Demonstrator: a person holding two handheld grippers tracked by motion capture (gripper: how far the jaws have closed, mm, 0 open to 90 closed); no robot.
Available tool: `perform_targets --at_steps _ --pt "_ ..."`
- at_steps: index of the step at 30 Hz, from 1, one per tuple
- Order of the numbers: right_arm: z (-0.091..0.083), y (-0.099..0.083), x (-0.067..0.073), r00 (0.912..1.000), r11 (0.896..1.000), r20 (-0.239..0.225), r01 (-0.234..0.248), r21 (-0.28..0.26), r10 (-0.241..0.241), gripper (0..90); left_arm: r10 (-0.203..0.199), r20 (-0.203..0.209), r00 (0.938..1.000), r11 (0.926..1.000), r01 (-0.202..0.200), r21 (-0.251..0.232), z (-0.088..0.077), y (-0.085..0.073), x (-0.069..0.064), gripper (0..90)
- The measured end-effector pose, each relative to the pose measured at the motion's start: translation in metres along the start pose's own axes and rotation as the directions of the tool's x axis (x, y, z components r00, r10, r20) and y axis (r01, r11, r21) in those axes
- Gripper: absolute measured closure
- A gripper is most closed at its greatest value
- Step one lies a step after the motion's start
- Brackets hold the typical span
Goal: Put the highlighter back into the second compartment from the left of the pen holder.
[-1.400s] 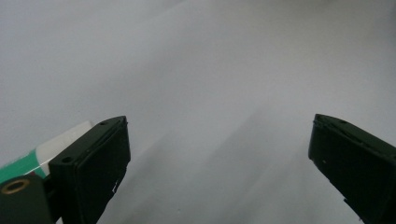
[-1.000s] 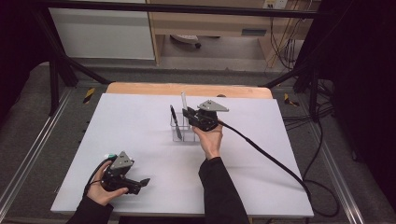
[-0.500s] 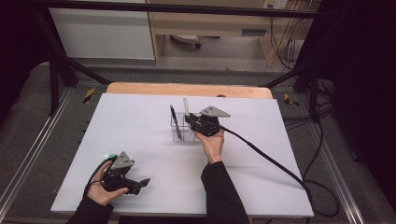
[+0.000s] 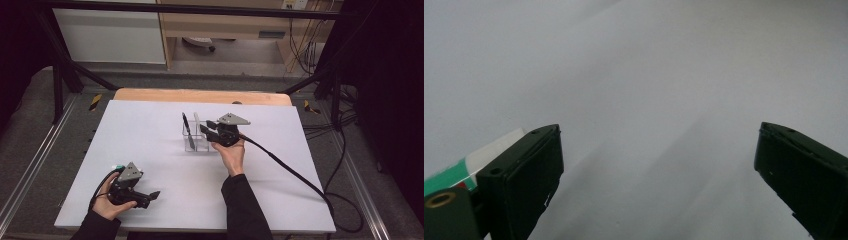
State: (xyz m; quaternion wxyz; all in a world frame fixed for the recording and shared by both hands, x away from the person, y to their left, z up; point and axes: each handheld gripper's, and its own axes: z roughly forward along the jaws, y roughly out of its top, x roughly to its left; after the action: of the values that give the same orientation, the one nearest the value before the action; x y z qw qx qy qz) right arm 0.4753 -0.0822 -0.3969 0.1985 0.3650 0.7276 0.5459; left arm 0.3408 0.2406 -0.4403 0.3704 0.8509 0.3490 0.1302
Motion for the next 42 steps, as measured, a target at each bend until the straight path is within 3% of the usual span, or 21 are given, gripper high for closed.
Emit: perform_targets --at_steps 7,12,19,29,39,42 --pt "-0.032 0.016 0.006 0.9970 0.995 -0.019 0.076 0.064 -0.075 40.4 -0.001 -0.003 1.0000 1.0000 0.001 -0.002 -0.001 0.000 0.001 5.1" --pt "-0.054 0.017 0.008 0.9934 0.983 -0.018 0.115 0.140 -0.113 24.7 0.002 0.004 1.0000 1.0000 -0.002 -0.002 -0.003 -0.001 0.002 4.3" --pt "-0.078 0.003 0.007 0.9918 0.961 -0.041 0.127 0.245 -0.121 7.7 0.013 0.010 0.9999 0.9999 -0.013 0.003 -0.004 -0.001 0.003 2.6" --pt "-0.096 -0.030 -0.002 0.9916 0.939 -0.065 0.127 0.319 -0.112 0.7 0.003 0.003 1.0000 1.0000 -0.003 0.005 -0.008 0.000 0.006 2.7" --pt "-0.110 -0.059 -0.012 0.9960 0.939 -0.062 0.081 0.333 -0.064 0.7 -0.015 -0.016 0.9998 0.9999 0.015 -0.003 -0.013 -0.001 0.012 11.2" --pt "-0.113 -0.066 -0.014 0.9949 0.932 -0.062 0.097 0.349 -0.080 0.6 -0.031 -0.022 0.9993 0.9994 0.031 -0.014 -0.016 -0.001 0.015 15.4"
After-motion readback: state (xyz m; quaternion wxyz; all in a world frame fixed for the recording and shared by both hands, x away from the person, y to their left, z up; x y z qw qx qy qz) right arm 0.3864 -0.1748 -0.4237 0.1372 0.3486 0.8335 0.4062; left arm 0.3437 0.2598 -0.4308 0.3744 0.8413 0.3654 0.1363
